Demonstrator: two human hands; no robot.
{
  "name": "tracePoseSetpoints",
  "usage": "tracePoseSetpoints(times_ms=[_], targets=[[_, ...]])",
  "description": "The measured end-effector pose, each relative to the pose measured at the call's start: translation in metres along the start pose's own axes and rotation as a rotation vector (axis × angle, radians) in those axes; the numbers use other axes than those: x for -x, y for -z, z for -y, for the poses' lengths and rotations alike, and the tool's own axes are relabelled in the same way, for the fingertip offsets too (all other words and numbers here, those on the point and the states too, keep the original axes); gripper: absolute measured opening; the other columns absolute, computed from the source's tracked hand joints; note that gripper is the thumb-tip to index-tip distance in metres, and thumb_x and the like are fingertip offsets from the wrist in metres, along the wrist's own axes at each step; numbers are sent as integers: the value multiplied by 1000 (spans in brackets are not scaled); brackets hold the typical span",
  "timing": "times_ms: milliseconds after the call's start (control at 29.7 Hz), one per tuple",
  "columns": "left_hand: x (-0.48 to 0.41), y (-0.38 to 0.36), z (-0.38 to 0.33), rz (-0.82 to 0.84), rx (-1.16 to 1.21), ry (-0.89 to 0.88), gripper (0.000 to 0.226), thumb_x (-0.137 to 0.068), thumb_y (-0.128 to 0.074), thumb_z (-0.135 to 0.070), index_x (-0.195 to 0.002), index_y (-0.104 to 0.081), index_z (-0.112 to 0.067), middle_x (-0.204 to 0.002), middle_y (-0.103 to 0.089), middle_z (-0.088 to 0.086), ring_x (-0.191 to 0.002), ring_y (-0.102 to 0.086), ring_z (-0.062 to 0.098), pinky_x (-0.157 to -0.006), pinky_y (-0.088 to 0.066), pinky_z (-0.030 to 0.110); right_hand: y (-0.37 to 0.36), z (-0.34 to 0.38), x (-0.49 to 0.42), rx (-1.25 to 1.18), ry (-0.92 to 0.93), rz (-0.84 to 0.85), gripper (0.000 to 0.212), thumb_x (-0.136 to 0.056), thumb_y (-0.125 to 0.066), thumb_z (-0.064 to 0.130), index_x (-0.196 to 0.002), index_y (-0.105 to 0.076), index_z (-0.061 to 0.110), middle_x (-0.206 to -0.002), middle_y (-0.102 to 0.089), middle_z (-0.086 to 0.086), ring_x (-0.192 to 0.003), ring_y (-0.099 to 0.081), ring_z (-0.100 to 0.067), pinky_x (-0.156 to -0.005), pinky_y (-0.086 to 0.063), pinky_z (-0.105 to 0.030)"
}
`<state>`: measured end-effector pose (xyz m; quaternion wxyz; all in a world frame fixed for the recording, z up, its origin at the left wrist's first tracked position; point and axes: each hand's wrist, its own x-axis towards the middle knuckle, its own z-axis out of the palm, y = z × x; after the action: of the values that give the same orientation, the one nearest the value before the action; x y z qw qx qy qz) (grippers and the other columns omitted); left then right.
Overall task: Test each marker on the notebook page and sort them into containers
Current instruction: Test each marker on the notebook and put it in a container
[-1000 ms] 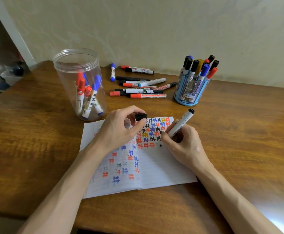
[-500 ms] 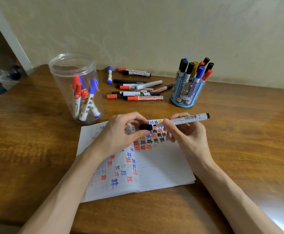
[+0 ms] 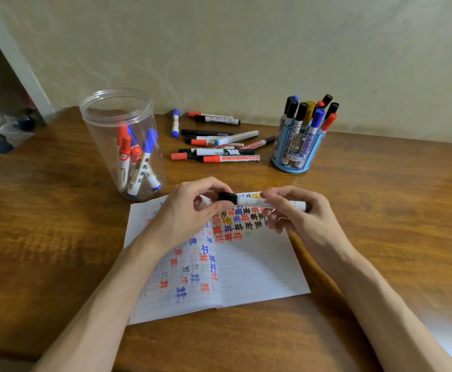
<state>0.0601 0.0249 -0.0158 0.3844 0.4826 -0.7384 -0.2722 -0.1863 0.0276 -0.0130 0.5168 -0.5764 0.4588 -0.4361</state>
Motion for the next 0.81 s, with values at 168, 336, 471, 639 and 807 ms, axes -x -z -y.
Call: tracePoseSetpoints(times_ms=[168, 336, 471, 639, 807], targets=[[1, -2, 0, -22, -7, 23, 22, -87, -77, -22, -108, -74, -28, -100, -71, -23, -101, -65, -9, -79, -51, 9, 7, -6, 0, 256, 147, 17, 19, -94, -73, 30, -103, -80, 15, -79, -77, -2, -64, -63, -11, -56, -52, -23], [2, -5, 3, -73, -4, 61, 22, -85, -81, -19, -105, -78, -27, -97, -75, -20, -94, -69, -6, -78, -53, 11, -1, -13, -2, 234, 182, 7, 14, -95, -74, 25, -100, -79, 12, -72, -73, -2, -59, -60, -6, -56, -48, -20], [2, -5, 3, -78, -5, 73, 22, -85, -81, -17, -103, -78, -29, -96, -75, -21, -95, -69, -4, -78, -54, 12, -2, -15, -1, 218, 187, 15, 15, -95, -74, 26, -99, -78, 12, -75, -74, 4, -62, -63, -5, -58, -48, -17], [1, 2, -3, -60, 51, 81, 13, -85, -78, -31, -98, -75, -31, -92, -74, -20, -96, -68, 4, -79, -57, 23, -2, -10, -3, 211, 177, 42, 15, -95, -74, 26, -100, -78, 11, -92, -80, 6, -84, -75, -8, -67, -56, -19], [4, 20, -20, -120, 201, -7, 20, -88, -72, -29, -102, -73, -15, -94, -73, -8, -93, -68, 11, -77, -53, 18, -23, -1, -5, 269, 186, 215, 24, -92, -78, 27, -113, -77, 16, -108, -81, 6, -101, -77, -13, -87, -64, -38]])
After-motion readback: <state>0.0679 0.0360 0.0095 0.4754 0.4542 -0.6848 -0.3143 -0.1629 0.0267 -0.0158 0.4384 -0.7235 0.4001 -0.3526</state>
